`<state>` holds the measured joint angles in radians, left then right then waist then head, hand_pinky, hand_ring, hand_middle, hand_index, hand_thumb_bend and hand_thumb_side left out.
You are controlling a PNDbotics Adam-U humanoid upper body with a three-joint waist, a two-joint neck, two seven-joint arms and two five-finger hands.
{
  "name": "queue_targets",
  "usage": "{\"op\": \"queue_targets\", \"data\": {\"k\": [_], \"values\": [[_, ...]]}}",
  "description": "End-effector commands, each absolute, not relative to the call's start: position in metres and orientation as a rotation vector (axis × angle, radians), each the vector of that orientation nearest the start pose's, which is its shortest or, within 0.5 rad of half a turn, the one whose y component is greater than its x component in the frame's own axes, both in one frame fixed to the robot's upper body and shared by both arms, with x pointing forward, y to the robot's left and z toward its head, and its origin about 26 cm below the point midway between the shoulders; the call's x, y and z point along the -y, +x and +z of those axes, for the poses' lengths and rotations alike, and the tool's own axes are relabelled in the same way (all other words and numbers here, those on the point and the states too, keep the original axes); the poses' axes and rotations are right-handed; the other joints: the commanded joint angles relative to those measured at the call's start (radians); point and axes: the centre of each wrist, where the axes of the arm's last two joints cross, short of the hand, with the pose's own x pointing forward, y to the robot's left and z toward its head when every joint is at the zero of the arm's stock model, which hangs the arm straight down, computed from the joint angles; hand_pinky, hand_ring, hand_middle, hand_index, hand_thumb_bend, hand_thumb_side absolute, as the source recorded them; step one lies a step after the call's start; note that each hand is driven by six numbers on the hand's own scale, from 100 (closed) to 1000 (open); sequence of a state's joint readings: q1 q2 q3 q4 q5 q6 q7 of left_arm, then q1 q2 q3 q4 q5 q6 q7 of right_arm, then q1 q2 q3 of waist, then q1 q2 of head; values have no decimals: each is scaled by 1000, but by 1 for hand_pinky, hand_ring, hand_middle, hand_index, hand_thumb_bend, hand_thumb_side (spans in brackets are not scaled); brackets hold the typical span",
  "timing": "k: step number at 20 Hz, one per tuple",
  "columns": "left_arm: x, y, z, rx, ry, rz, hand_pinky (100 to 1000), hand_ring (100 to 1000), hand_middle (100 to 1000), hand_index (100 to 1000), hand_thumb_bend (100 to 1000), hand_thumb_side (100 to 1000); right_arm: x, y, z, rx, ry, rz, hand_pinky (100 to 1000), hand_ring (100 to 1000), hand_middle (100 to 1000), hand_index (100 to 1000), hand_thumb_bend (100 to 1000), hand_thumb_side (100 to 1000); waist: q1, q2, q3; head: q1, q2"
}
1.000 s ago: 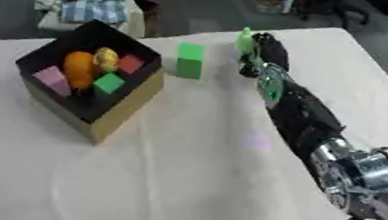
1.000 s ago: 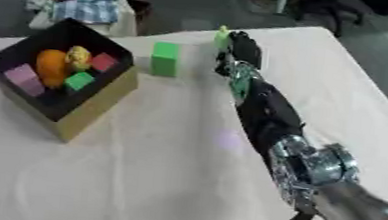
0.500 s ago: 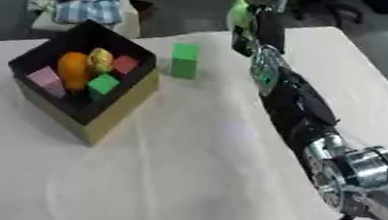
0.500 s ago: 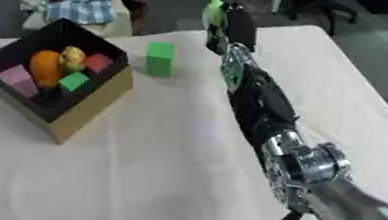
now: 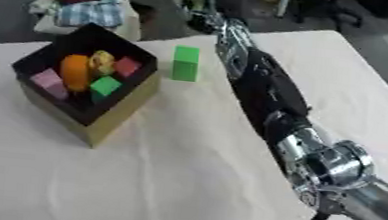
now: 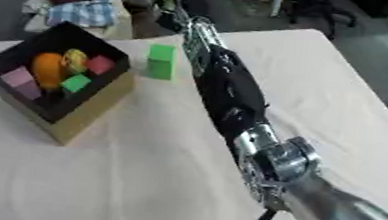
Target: Pick up objects on the table and place them in the box.
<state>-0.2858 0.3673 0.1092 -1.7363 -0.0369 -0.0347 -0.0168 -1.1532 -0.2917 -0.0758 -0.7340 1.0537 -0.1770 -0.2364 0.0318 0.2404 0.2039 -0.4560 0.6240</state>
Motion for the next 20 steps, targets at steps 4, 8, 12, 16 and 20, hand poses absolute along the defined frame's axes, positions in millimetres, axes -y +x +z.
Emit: {"op": "queue_targets", "data": {"k": [4,8,12,16,20], "values": [[-318,330,162,2079,345,-330,858,626,616,811,149,690,188,509,236,1984,-1076,1251,584,579,555,749,123,100,-9,-34,12,-15,6],[-318,329,162,2078,347,-327,858,626,616,811,148,691,186,508,237,1953,-941,1459,730,779,859,973,338,466,-8,-31,11,-13,5],[-319,330,162,2078,350,-326,859,626,616,811,147,692,194,505,254,2007,-882,1408,757,805,898,978,342,522,-9,-29,2,-12,5],[-320,329,162,2077,355,-324,859,626,616,811,146,692,218,503,270,2022,-903,1243,757,794,886,969,311,511,-8,-29,-6,-8,3],[-322,329,162,2073,364,-322,859,626,616,812,146,693,256,503,278,1968,-928,1059,762,787,882,966,288,479,-9,-30,-14,-1,4]]}}
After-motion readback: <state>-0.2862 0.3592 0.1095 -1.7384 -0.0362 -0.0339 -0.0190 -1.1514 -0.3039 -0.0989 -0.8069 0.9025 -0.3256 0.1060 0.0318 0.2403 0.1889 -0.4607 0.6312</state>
